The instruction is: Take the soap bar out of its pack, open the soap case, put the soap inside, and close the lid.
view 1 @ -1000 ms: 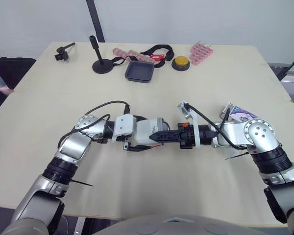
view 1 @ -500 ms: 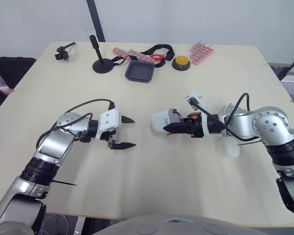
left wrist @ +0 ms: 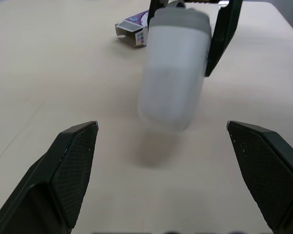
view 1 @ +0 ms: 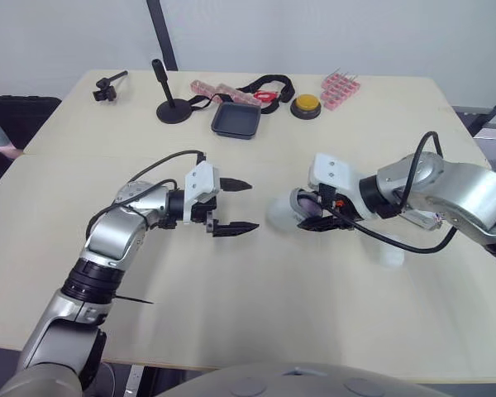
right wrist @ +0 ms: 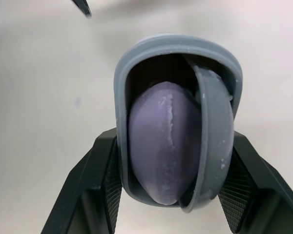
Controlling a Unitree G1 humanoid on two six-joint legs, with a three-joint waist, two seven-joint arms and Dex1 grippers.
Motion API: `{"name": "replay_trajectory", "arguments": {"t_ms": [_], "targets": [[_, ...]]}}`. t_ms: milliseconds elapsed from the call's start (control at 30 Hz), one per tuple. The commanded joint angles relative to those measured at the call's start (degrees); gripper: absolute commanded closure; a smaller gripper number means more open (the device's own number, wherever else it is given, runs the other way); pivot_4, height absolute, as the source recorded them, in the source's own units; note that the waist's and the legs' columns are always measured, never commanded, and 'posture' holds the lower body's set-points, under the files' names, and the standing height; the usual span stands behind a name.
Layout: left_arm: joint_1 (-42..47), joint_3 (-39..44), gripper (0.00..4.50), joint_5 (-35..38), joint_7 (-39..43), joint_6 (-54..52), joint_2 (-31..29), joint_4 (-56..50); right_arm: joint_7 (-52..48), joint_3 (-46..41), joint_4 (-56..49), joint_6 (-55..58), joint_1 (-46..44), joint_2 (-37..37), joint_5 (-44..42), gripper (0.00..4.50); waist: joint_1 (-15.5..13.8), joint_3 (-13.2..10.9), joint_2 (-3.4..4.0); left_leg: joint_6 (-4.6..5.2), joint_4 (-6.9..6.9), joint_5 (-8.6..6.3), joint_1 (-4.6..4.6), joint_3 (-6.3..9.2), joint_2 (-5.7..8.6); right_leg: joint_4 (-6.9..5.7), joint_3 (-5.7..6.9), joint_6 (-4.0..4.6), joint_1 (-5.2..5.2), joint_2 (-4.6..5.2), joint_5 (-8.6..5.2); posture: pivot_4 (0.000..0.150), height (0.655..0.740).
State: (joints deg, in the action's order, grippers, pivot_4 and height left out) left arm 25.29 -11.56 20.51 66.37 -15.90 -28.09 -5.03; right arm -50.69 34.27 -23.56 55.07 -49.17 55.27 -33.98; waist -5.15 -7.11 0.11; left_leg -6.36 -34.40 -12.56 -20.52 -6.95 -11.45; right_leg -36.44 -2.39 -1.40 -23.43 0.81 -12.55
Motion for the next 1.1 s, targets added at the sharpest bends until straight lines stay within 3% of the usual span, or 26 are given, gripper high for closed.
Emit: {"name": "replay_trajectory", "arguments": {"t_ms": [33,667,1100], "targets": [[1.5,-1.0,0.01,0.1,-0.3,1.5,2.2,0.0,-4.6,0.3,-0.8,-3.7,-2.3,0.0,6.1,2.36,0.1,0.0,-0.01,0.01,0.0,0.0,0.0,0.0,0.0,-0.01,0.0,0.0,0.0,-0.01,0.0,0.15,0.74],[6.2,-7.4,0.01,-7.6,-1.4,7.4,8.8,8.6,-14.7,7.2,-2.0,-0.9,-6.7,-4.0,21.7,2.36,0.2,0.0,0.0,0.08,-0.14,0.04,-0.01,-0.01,-0.02,-0.28,-0.03,0.01,0.01,-0.02,0.0,0.15,0.74],[6.9,-7.8,0.01,-8.1,-1.8,7.4,10.9,9.2,-16.9,9.1,-1.1,-1.1,-7.6,-7.0,27.2,2.36,0.1,0.0,0.0,0.09,-0.28,0.04,-0.02,-0.01,-0.03,-0.48,-0.04,0.01,0.0,0.0,0.0,0.15,0.74]]}}
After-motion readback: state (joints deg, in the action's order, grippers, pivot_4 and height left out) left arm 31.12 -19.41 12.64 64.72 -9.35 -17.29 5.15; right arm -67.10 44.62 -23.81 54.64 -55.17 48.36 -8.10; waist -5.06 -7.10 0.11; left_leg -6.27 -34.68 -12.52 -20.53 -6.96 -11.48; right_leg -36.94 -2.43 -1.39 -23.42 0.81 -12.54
